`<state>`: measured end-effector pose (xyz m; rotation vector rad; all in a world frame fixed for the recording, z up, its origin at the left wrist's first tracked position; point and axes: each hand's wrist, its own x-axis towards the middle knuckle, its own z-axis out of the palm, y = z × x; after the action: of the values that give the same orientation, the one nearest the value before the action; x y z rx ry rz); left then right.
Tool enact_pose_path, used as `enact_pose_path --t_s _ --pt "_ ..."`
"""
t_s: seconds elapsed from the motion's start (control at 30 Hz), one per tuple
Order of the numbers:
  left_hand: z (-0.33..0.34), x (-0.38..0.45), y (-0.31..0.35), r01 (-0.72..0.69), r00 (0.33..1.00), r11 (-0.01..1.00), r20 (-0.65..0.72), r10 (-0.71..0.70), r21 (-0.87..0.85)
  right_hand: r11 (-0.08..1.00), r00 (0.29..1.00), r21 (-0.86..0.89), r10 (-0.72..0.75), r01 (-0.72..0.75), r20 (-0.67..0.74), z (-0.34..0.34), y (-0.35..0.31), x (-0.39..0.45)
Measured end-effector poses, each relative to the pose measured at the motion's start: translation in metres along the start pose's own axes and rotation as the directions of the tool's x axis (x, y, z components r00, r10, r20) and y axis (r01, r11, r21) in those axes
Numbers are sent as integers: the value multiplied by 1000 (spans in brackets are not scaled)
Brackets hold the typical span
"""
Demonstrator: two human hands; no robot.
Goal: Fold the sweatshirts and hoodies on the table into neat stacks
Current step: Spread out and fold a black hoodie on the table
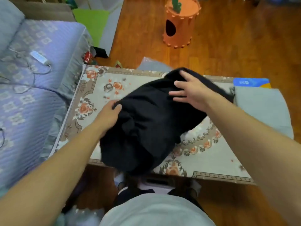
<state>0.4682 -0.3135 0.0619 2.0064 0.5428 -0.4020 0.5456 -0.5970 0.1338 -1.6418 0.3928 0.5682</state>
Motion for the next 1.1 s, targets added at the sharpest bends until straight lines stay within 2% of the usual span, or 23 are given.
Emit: enact_pose_path --t_s 0.03,0.1,0.17,0.27,0.33,0.4,0.47,0.53,0.6,0.67,0.73,0.8,0.83,0.9,0.97,1.03,1.1 --pt "-2 15 -9 59 998 993 29 -62 107 999 999 -7 -38 38 38 1 4 12" --pt "5 36 -46 183 975 914 53 -217 363 995 996 -44 -89 89 20 6 28 25" --pt "22 34 -97 237 951 844 61 -302 481 988 999 -145 -50 52 16 10 76 30" --pt "54 9 -161 335 891 817 124 -437 469 901 970 -377 241 -213 28 -1 174 28" --pt "69 -6 -199 455 824 778 127 -553 433 779 902 -475 424 -410 -84 -17 235 28" --pt "80 -7 -233 540 784 756 106 -612 371 687 838 -497 514 -531 -184 -28 280 36" --pt "86 0 -257 594 769 730 30 -639 337 646 807 -496 539 -580 -242 -23 306 47" --pt "91 11 -265 574 800 735 -59 -597 361 649 833 -529 488 -547 -263 -9 323 63" --pt "97 25 -264 537 839 779 -105 -534 324 696 897 -567 361 -441 -255 12 326 86" --pt "108 40 -261 516 855 810 -110 -507 278 727 945 -606 217 -323 -244 36 322 116" --pt "123 50 -259 541 840 816 -74 -538 205 734 964 -631 125 -250 -235 55 317 147" --pt "137 54 -253 562 827 819 -81 -556 118 663 956 -709 32 -239 -292 61 313 173" --pt "143 54 -250 544 837 833 -127 -532 103 615 934 -739 -11 -275 -357 56 312 186" --pt "155 49 -242 443 884 883 -243 -400 159 551 862 -720 -3 -422 -508 33 313 206" --pt "172 45 -234 346 927 923 -212 -308 171 539 806 -646 110 -540 -582 2 314 215" --pt "194 48 -226 398 917 916 -58 -395 57 549 803 -618 184 -562 -567 -21 314 215" --pt "211 55 -218 510 860 859 43 -508 -52 614 841 -620 143 -489 -522 -33 317 214"
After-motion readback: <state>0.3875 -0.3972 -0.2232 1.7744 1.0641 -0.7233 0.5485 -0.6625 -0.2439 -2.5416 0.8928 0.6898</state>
